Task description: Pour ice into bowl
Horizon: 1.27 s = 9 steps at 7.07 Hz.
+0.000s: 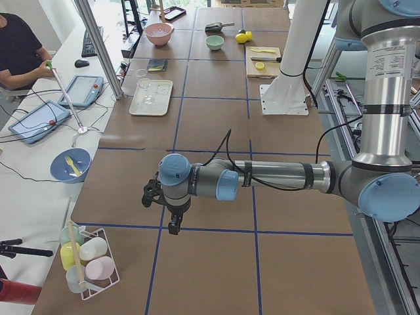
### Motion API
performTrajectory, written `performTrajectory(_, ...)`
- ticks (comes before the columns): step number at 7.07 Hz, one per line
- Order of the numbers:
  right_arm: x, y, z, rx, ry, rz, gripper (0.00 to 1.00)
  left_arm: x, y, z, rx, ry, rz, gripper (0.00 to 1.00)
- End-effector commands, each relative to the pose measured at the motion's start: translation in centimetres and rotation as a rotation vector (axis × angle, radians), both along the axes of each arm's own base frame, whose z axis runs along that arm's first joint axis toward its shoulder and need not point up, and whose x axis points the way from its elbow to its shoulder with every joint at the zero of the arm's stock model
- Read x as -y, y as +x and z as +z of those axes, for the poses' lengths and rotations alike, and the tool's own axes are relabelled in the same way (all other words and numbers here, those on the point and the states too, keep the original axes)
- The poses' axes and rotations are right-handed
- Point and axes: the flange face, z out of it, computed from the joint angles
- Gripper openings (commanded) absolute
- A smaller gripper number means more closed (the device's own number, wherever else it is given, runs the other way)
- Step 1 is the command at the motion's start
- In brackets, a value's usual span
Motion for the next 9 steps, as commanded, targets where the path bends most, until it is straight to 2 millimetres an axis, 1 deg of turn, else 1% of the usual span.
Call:
performTrajectory(1,0.1,0.0,-0.2,0.000,0.004,0.001,1.00,0.0,0.0,0.1,0.000,-0.002,0.000,1.00)
performTrajectory(3,0.1,0.0,-0.3,0.003,0.005,0.001,1.00,0.0,0.0,0.1,0.000,0.000,0.001,1.00)
performTrajectory(4,0.5,-0.1,-0.6,0.001,0.014,-0.003,1.00,0.0,0.0,-0.3,0.000,0.008,0.001,1.00)
performTrajectory(5,2.4,-2.3,-2.4,-0.002,0.049,-0.051,1.00,0.3,0.0,-1.6,-0.002,0.043,0.001,1.00)
performTrajectory(6,3.6,-2.3,-2.6,-0.004,0.052,-0.052,1.00,0.6,0.0,-3.4,-0.003,0.127,0.000,1.00)
performTrajectory(7,3.2,-2.5,-1.7,0.015,0.055,-0.055,1.00,0.9,0.0,-4.9,-0.002,0.205,0.001,1.00)
performTrajectory(8,3.2,-4.4,-1.4,0.039,0.053,-0.092,1.00,1.0,0.0,-6.2,-0.001,0.300,0.000,1.00)
performTrajectory(9,3.8,-6.5,-2.3,0.058,0.031,-0.095,1.00,0.5,0.0,-7.0,-0.003,0.366,-0.006,1.00)
